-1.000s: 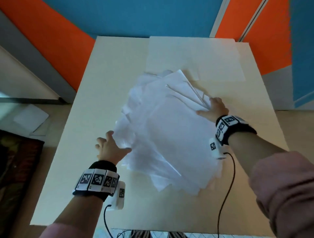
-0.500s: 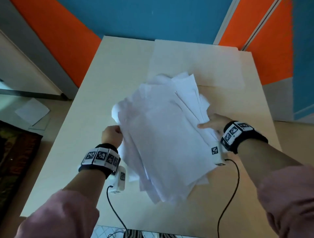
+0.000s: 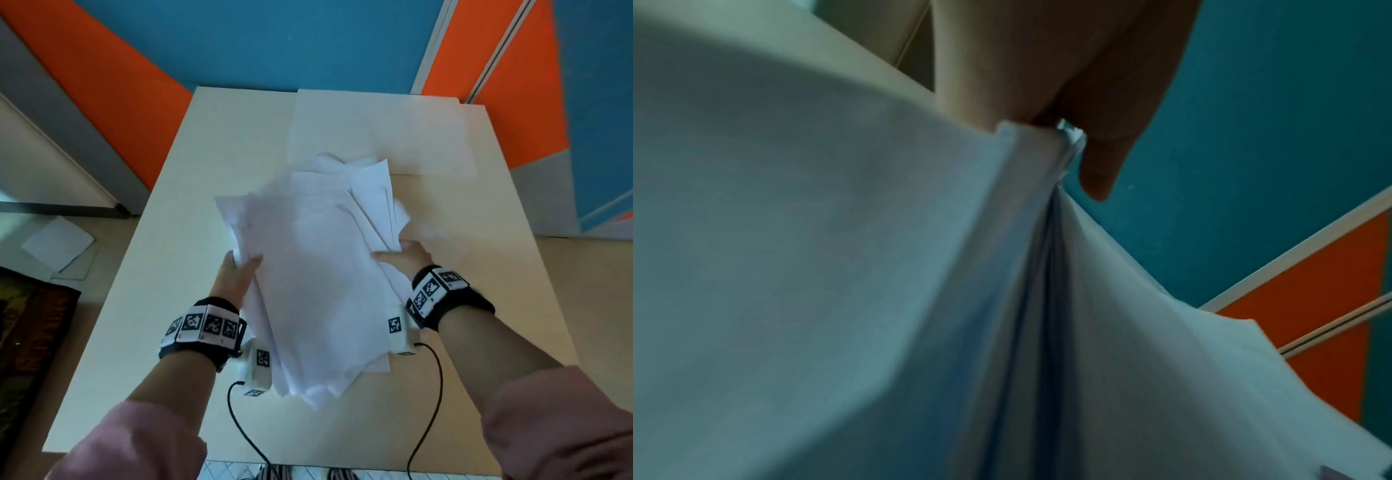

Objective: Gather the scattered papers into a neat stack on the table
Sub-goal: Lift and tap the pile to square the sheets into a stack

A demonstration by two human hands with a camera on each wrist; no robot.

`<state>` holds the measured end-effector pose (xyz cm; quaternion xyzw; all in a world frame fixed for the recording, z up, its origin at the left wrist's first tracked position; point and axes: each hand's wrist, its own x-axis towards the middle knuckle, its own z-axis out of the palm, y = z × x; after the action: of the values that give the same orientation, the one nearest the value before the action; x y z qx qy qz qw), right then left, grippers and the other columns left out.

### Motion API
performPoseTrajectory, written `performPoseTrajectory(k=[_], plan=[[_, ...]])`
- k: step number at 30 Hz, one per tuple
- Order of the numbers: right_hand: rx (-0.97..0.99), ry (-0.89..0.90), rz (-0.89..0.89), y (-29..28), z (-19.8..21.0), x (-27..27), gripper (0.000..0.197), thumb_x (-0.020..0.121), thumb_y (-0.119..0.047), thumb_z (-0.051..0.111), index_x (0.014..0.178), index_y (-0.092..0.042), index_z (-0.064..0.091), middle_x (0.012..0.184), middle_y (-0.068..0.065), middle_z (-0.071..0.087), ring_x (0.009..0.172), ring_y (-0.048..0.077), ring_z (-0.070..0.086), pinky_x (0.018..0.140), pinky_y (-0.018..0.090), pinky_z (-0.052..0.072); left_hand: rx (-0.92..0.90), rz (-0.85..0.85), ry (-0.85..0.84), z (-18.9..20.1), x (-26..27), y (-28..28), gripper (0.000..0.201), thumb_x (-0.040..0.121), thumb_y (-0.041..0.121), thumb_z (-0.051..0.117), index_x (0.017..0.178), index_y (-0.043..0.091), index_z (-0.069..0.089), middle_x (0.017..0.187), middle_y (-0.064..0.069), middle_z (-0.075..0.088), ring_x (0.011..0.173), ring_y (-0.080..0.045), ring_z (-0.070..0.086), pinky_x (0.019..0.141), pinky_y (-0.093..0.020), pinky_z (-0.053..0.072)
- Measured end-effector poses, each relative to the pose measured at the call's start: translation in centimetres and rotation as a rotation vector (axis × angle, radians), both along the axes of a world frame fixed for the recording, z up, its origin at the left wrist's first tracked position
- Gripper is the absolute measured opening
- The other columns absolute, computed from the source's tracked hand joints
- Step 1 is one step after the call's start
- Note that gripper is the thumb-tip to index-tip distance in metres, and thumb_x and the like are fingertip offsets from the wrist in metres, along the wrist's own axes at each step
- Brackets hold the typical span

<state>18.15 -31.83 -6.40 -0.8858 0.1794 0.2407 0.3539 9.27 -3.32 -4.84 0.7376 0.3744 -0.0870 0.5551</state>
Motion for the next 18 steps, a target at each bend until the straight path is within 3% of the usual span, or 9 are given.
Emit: performPoseTrajectory(k=[1, 2, 3, 5, 8, 11, 14, 16, 18], plan=[[-0.066, -0.025, 0.008, -0.2, 0.1, 0.0, 0.035, 0.069, -0.054, 0.071, 0.078, -0.024, 0.057, 0.086, 0.000, 0.052, 0.105, 0.025, 0.047, 0.088, 0.033, 0.037, 0.021, 0.029, -0.024, 0.0, 0.1, 0.4, 0.057, 0.087, 0.030, 0.062, 0.133, 0.004, 0.042, 0.132, -0.027, 0.053, 0.122, -0.039, 0.052, 0.105, -0.050, 0.041], [-0.098, -0.067, -0.004, -0.7, 0.6, 0.2, 0.039, 0.069, -0.058, 0.068, 0.065, -0.024, 0.049, 0.076, 0.000, 0.044, 0.098, 0.023, 0.045, 0.084, 0.033, 0.035, 0.062, 0.085, -0.033, 0.3, 0.1, 1.0, 0.061, 0.087, 0.029, 0.062, 0.137, 0.005, 0.038, 0.137, -0.025, 0.050, 0.125, -0.038, 0.050, 0.106, -0.047, 0.041], [-0.136, -0.106, -0.043, -1.3, 0.9, 0.4, 0.040, 0.069, -0.059, 0.066, 0.067, -0.022, 0.053, 0.080, 0.004, 0.048, 0.099, 0.025, 0.048, 0.088, 0.033, 0.036, 0.108, 0.152, -0.032, 0.2, -0.2, 1.9, 0.065, 0.087, 0.031, 0.062, 0.140, 0.004, 0.034, 0.140, -0.023, 0.047, 0.127, -0.036, 0.049, 0.106, -0.045, 0.041], [-0.215, -0.183, -0.092, -2.8, 1.6, 1.0, 0.042, 0.073, -0.053, 0.063, 0.093, -0.017, 0.066, 0.112, 0.013, 0.056, 0.113, 0.033, 0.052, 0.099, 0.044, 0.040, 0.121, 0.273, 0.003, -0.2, -1.5, 3.5, 0.079, 0.082, 0.042, 0.064, 0.141, -0.001, 0.033, 0.141, -0.020, 0.045, 0.126, -0.036, 0.049, 0.097, -0.044, 0.048], [-0.284, -0.170, 0.057, -4.1, 2.4, 2.0, 0.047, 0.085, -0.038, 0.056, 0.127, -0.020, 0.052, 0.142, 0.013, 0.042, 0.131, 0.035, 0.040, 0.106, 0.049, 0.030, -0.034, 0.323, 0.025, -1.3, -3.6, 4.0, 0.095, 0.068, 0.056, 0.067, 0.130, -0.012, 0.042, 0.132, -0.026, 0.052, 0.116, -0.039, 0.056, 0.063, -0.034, 0.056], [-0.350, -0.063, 0.189, -4.2, 2.7, 3.2, 0.055, 0.095, -0.027, 0.041, 0.148, -0.027, 0.024, 0.154, 0.009, 0.023, 0.141, 0.032, 0.023, 0.112, 0.052, 0.017, -0.071, 0.259, 0.048, -1.9, -4.1, 2.1, 0.077, 0.065, 0.045, 0.073, 0.111, -0.014, 0.056, 0.116, -0.033, 0.061, 0.097, -0.039, 0.064, 0.074, -0.044, 0.055], [-0.434, 0.021, 0.216, -4.7, 2.4, 4.1, 0.044, 0.092, -0.020, 0.034, 0.136, -0.027, 0.040, 0.142, 0.015, 0.040, 0.133, 0.039, 0.033, 0.111, 0.053, 0.023, -0.066, 0.238, 0.051, -2.3, -4.1, 0.2, 0.060, 0.075, 0.025, 0.073, 0.117, -0.014, 0.052, 0.113, -0.034, 0.060, 0.089, -0.033, 0.059, 0.083, -0.055, 0.050], [-0.456, 0.032, 0.206, -5.0, 2.3, 3.9, 0.034, 0.092, -0.027, 0.036, 0.120, -0.025, 0.054, 0.130, 0.015, 0.052, 0.127, 0.041, 0.040, 0.109, 0.052, 0.026, -0.083, 0.253, 0.018, -2.6, -3.9, 0.0, 0.038, 0.081, 0.010, 0.066, 0.108, -0.014, 0.053, 0.097, -0.028, 0.059, 0.086, -0.029, 0.053, 0.072, -0.043, 0.045], [-0.450, -0.018, 0.252, -5.4, 2.5, 3.1, 0.027, 0.092, -0.027, 0.047, 0.107, -0.012, 0.065, 0.115, 0.017, 0.061, 0.118, 0.037, 0.049, 0.102, 0.044, 0.035, -0.087, 0.268, -0.002, -2.9, -3.7, 0.1, 0.021, 0.083, 0.005, 0.062, 0.100, -0.005, 0.055, 0.092, -0.020, 0.057, 0.085, -0.027, 0.052, 0.074, -0.033, 0.038]])
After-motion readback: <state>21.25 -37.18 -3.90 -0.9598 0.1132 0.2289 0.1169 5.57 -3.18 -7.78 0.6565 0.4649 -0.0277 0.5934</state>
